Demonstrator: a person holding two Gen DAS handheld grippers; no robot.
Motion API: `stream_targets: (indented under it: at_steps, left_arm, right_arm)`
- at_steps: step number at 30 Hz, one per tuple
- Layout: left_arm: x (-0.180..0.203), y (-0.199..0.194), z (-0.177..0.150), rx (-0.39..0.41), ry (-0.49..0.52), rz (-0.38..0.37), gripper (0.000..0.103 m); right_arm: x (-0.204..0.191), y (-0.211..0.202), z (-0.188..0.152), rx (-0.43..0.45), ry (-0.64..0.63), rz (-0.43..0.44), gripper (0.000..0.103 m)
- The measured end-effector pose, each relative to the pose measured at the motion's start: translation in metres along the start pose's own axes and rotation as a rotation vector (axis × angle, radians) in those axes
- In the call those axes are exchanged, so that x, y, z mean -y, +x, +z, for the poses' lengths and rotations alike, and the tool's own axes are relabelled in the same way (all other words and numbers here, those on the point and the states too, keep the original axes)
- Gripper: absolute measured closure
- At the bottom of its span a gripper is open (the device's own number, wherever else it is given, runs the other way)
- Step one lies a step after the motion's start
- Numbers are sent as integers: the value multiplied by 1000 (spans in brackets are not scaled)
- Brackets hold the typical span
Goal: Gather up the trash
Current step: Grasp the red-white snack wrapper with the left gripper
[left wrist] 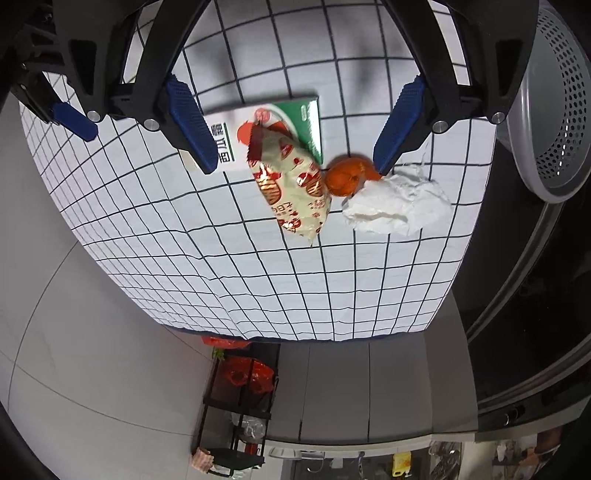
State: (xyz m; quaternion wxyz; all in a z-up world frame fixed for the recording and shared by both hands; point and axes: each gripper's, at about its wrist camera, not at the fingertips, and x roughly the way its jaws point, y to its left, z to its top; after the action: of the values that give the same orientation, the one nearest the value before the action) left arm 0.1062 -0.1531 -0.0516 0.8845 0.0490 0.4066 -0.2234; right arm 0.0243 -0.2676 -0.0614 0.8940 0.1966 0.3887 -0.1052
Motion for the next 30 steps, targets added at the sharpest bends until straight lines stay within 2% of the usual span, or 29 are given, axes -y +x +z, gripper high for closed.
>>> stream_targets:
  at_steps: [6,9,14,21,30]
  left_arm:
    - [6,22,5,-23,-11,11,21]
    - [7,27,4,-34,-8,12,30]
    - [6,34,2,-65,-20,-4,56]
    - [4,22,2,-37,-18,-16,63]
    - [-16,-12,-3,-1,-24,-11,63]
  right_arm:
    - [2,0,-2,-2,5,-3,22]
    - [3,0,-2,-5,8,-1,22]
    - [2,3,-2,-11,1,6,22]
    - [-1,7,-5,-25,-7,20,22]
    - [-13,12,-2,-31,-88,56,22]
